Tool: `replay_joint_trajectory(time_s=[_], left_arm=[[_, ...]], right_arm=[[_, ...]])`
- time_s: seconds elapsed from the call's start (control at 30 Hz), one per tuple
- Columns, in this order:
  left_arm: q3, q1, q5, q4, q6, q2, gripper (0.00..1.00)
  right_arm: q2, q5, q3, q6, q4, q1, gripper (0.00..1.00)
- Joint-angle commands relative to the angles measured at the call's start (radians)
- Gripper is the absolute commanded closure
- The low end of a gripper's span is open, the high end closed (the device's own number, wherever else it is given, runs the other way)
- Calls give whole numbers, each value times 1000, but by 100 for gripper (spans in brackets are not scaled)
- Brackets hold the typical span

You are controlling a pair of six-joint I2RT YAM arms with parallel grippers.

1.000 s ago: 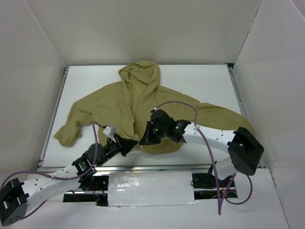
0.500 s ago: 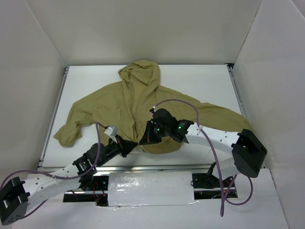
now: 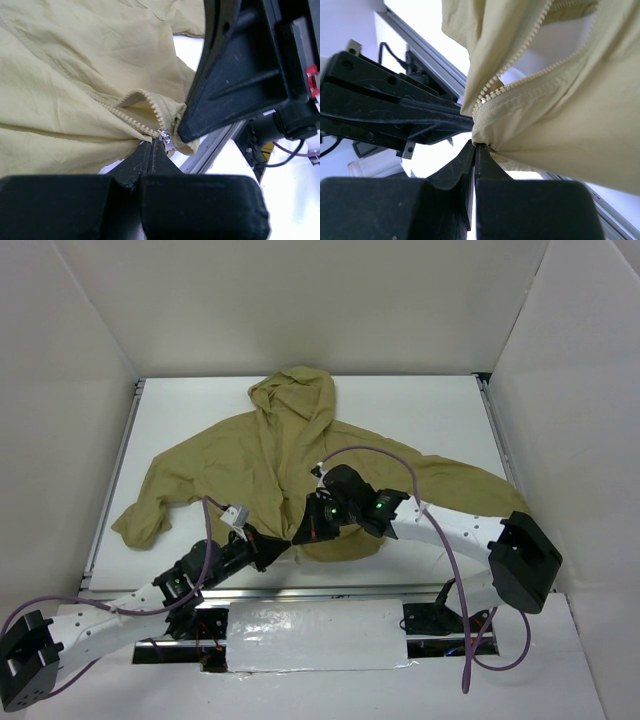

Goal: Zip up the jacket

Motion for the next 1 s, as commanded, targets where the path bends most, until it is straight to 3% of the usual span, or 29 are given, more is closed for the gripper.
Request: replay_joint_trajectory(time_s=[0.0,0.3,0.77,0.87,0.97], left_arm=[[-27,-8,79,96,16,-4,100],[-15,-8,175,181,33,111,100],[25,-28,379,389,70,353,100],[21,-28,360,393,71,369,100],[27,-28,233,315,52,382,100]], right_arm=[[-17,-54,8,-10,100,-24,100],[-8,-106,27,-16,112,-67,100],[45,-57,54,-57,82,-128,100],[81,-46,63,-79,79,-136,100],[121,-49,45,-126,83,-136,100]])
